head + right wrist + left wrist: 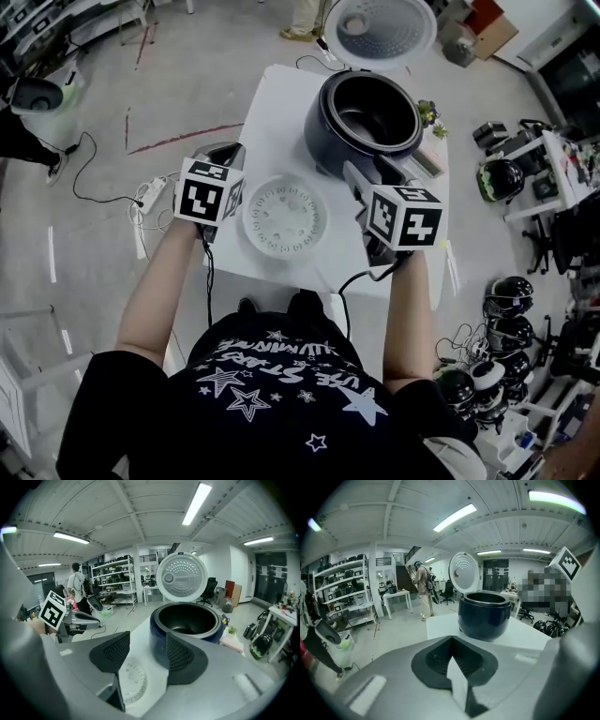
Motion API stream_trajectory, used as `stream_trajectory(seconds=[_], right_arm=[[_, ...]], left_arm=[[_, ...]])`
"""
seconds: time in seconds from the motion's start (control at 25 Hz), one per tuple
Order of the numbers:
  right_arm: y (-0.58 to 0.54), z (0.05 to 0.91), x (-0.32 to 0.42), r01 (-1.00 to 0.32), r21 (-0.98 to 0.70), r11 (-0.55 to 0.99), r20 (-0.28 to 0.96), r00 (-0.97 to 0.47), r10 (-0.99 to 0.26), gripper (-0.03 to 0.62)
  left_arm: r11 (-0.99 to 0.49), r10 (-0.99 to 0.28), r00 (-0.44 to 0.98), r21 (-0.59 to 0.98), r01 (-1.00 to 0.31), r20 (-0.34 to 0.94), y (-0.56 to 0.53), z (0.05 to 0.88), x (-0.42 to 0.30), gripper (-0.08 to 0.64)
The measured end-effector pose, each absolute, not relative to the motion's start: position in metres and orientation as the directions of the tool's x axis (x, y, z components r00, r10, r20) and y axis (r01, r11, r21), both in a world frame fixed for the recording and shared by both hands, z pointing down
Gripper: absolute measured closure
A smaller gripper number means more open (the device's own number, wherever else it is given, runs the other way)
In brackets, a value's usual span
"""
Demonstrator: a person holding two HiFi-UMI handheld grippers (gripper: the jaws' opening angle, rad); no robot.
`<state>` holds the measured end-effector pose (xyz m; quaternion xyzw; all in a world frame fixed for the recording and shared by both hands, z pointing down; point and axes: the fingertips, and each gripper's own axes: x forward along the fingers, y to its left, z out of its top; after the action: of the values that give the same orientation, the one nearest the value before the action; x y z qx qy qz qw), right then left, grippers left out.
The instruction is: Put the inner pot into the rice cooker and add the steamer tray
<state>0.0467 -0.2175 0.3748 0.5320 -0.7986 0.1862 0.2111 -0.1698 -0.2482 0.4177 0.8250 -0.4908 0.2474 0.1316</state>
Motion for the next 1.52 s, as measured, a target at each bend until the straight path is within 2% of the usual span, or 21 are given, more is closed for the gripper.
stream_trajectory(seconds=[0.84, 1.24, 1.52], right_arm=[[-0.136, 0.533, 0.034, -0.956, -0.128, 0.264, 0.756, -0.267, -0.597, 0.321], [-0.138, 0.587, 0.046, -0.968, -0.183, 0.172, 0.798, -0.249, -0.549, 0.339], [-0.145, 0.610, 0.047, -0.970, -0.197, 0.141, 0.808, -0.242, -0.537, 0.379]], left_arm=[[-0.434, -0.620, 0.390, 0.117, -0.893, 0.681, -0.138, 0.538, -0.216, 0.558], [-0.407, -0.588, 0.379, 0.144, -0.902, 0.714, -0.116, 0.572, -0.217, 0.558], [-0.403, -0.575, 0.378, 0.151, -0.903, 0.726, -0.114, 0.581, -0.215, 0.558]])
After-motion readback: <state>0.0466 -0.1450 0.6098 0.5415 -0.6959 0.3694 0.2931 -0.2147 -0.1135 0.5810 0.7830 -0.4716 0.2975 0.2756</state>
